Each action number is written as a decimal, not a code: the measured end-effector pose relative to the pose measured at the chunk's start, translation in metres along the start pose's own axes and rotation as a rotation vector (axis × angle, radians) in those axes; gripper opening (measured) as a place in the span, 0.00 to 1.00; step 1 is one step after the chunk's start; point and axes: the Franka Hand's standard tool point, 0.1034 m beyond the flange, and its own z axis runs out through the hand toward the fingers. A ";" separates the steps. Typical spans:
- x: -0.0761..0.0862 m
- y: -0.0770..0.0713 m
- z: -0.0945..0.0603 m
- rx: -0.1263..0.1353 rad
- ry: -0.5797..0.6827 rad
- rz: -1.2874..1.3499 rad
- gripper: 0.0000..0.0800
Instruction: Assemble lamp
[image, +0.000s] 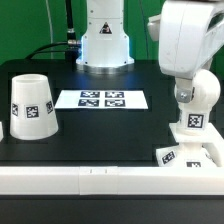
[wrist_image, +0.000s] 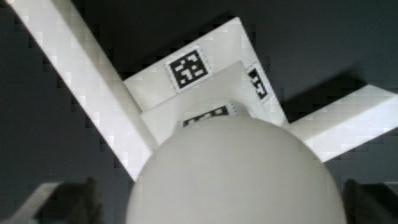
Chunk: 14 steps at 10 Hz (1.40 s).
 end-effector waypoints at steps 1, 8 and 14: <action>0.000 0.000 0.000 0.000 0.000 0.002 0.71; 0.001 -0.002 0.000 0.015 0.005 0.483 0.72; 0.003 -0.003 0.000 0.023 0.010 1.003 0.72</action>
Offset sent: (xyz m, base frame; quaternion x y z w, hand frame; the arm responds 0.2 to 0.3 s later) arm 0.0000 0.0000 0.0000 0.0000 0.0000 0.0000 1.0000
